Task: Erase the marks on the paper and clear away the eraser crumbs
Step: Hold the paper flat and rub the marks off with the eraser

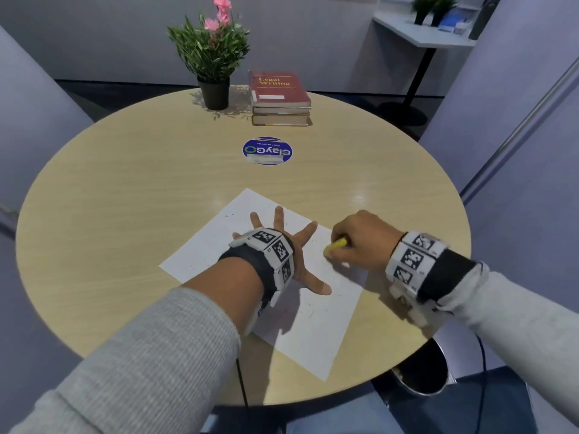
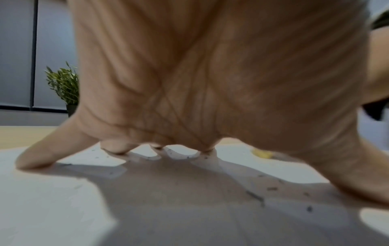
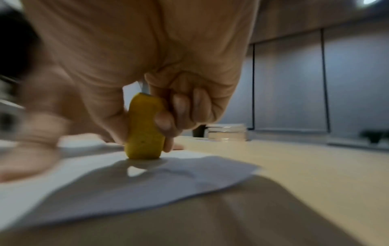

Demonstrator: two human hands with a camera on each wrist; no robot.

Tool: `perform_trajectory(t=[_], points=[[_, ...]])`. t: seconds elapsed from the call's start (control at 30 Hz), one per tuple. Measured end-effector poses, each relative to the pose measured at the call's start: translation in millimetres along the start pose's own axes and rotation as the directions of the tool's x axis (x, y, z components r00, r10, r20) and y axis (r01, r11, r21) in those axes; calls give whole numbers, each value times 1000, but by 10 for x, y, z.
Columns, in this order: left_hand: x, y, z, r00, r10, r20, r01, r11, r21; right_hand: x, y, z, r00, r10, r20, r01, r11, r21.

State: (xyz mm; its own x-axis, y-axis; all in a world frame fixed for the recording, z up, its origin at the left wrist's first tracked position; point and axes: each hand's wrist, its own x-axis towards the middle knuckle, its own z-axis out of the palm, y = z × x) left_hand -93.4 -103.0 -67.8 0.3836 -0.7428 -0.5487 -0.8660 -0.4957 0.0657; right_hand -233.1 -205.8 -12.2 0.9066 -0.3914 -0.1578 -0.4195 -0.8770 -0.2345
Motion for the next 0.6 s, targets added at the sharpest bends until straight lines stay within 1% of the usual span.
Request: perform_trajectory(t=[0.07, 0.1, 0.13, 0.23, 0.27, 0.3, 0.33, 0.4, 0.43, 0.47, 0.5, 0.53, 0.6], points=[[43, 3, 19, 1000, 3, -1, -3, 999, 33, -184, -184, 103, 992, -95, 77, 94, 995, 23], [52, 4, 17, 1000, -1, 3, 1, 999, 39, -216, -187, 104, 989, -103, 104, 98, 994, 51], [56, 4, 16, 1000, -5, 8, 4, 999, 38, -190, -152, 60, 991, -82, 103, 77, 996, 53], [10, 8, -15, 1000, -5, 11, 5, 1000, 0, 17, 59, -79, 999, 32, 6, -32, 999, -7], [21, 2, -4, 1000, -4, 9, 4, 1000, -2, 35, 79, -62, 999, 34, -11, -34, 999, -8], [47, -4, 11, 1000, -2, 3, 2, 1000, 9, 5, 31, -26, 1000, 22, -9, -22, 1000, -6], [66, -7, 28, 1000, 4, -4, -4, 999, 35, -56, -47, 40, 1000, -24, 12, 24, 1000, -9], [117, -12, 60, 1000, 10, -7, -9, 997, 77, -208, -204, 125, 988, -120, 96, 118, 993, 25], [107, -12, 54, 1000, 4, -7, -4, 998, 64, -213, -201, 86, 988, -109, 114, 104, 994, 43], [110, -11, 56, 1000, -5, -7, 5, 999, 53, -156, -141, 29, 993, -63, 103, 59, 997, 43], [85, -7, 41, 1000, -5, -12, 6, 999, 46, -73, -59, -47, 998, -4, 67, 2, 1000, 20], [67, -5, 28, 1000, -5, -14, 5, 999, 36, -6, 20, -100, 999, 27, 24, -27, 1000, 9], [74, -11, 35, 1000, 4, -10, -3, 999, 42, 13, 74, -80, 1000, 25, -13, -25, 1000, 11]])
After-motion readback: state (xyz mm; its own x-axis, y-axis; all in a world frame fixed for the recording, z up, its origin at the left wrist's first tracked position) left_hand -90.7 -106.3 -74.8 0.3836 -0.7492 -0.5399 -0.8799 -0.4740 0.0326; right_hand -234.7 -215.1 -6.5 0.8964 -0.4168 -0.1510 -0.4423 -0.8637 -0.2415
